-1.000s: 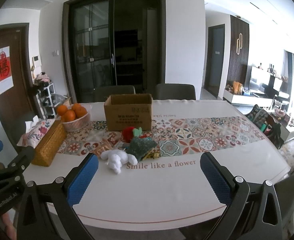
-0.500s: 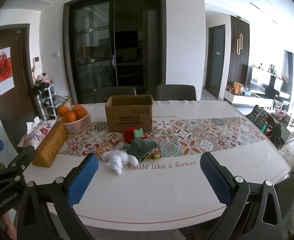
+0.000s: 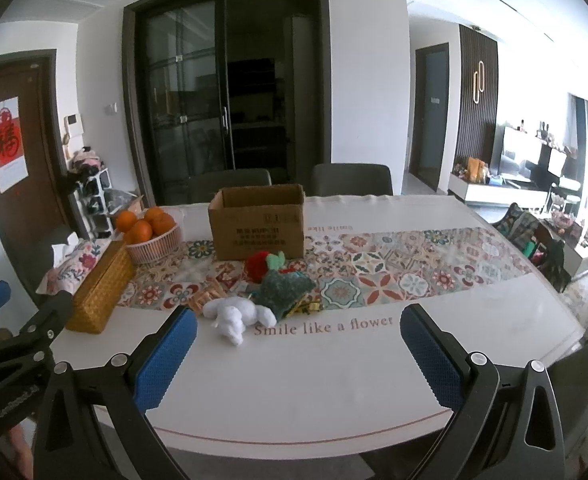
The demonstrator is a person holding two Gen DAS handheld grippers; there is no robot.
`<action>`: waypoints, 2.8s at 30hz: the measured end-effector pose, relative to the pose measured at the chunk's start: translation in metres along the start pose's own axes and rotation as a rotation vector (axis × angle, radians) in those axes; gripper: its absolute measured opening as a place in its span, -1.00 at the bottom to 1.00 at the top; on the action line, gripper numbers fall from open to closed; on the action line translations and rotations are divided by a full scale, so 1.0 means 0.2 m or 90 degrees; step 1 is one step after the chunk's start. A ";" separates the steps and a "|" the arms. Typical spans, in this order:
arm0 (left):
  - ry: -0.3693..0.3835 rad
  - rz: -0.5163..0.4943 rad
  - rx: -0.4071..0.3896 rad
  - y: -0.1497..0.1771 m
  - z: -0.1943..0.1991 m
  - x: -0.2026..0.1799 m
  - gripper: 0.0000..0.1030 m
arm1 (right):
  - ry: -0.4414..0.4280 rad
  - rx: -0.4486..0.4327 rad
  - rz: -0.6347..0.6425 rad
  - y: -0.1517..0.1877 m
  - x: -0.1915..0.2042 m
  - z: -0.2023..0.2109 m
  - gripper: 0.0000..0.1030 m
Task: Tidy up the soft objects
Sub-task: 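Move the left tool to the white plush bunny while the right tool approaches the green knitted pouch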
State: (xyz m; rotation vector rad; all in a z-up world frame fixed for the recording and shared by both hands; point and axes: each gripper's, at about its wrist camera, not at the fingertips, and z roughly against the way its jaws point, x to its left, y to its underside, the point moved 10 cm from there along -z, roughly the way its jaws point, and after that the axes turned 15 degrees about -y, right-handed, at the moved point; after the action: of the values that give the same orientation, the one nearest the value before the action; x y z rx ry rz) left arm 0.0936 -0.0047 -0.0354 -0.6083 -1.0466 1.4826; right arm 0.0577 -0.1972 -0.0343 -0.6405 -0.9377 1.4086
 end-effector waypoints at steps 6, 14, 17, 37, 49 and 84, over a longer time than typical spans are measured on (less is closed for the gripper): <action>-0.020 -0.026 0.009 0.07 -0.08 -0.11 1.00 | -0.007 0.020 -0.023 0.06 -0.09 -0.06 1.00; -0.004 -0.036 0.036 0.11 -0.19 -0.24 1.00 | -0.019 0.059 -0.052 0.12 -0.22 -0.21 1.00; 0.016 -0.041 0.048 0.14 -0.24 -0.30 1.00 | -0.029 0.067 -0.055 0.14 -0.24 -0.26 1.00; 0.087 -0.118 0.170 0.29 -0.89 -0.65 1.00 | -0.055 0.162 -0.050 0.18 -0.38 -0.93 1.00; 0.073 -0.129 0.212 0.36 -1.11 -0.75 0.94 | -0.109 0.229 -0.023 0.23 -0.38 -1.25 0.97; 0.084 -0.148 0.321 0.69 -1.45 -0.92 0.49 | -0.212 0.273 -0.154 0.38 -0.44 -1.72 0.11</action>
State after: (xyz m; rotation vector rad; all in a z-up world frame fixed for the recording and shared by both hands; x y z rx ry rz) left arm 0.3074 -0.0951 -0.3245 -0.2123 -0.5831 1.4062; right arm 0.3148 -0.2242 -0.2884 0.0300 -0.8946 1.4589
